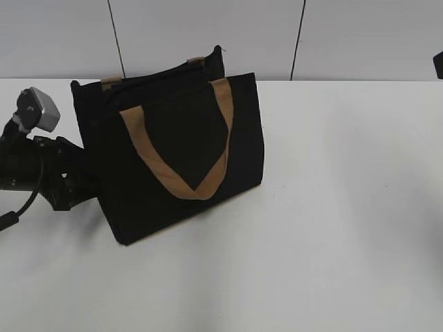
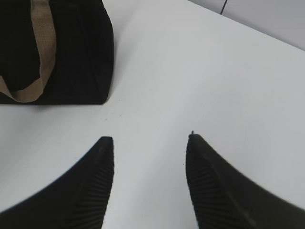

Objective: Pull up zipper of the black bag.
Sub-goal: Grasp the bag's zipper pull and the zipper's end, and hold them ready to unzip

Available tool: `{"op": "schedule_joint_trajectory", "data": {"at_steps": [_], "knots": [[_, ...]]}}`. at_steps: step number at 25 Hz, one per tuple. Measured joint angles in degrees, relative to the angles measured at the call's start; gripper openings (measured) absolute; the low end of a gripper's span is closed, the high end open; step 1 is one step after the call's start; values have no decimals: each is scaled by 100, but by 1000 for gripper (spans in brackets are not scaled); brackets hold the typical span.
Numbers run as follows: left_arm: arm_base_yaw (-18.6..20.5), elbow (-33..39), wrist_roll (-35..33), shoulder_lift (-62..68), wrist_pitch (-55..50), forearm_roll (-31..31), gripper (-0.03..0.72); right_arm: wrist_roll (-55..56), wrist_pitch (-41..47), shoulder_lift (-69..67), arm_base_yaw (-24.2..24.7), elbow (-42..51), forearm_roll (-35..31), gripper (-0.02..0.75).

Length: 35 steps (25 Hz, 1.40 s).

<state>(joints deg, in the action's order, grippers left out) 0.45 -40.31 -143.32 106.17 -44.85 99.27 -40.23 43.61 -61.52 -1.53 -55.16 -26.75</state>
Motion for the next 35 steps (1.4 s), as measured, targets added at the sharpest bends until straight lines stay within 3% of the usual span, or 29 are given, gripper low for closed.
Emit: {"op": "schedule_joint_trajectory", "data": {"at_steps": [5,13,21,28,35], "knots": [[0,-2,0,0,-20,0,406,0,7,0,0,0,-135,377],[0,-7,0,0,-26,0,67,0,12,0,0,0,-176,377],[0,-7,266,-332,604,5,31,-71,178,-13,0,-75,-279,377],[0,3,836,-1283,945,-66,31,-23,691,-265,-36,-950,-320,377],[0,179,1302,-2160,1280,-471,30,396,934,-990,-910,-1744,-337,377]]}}
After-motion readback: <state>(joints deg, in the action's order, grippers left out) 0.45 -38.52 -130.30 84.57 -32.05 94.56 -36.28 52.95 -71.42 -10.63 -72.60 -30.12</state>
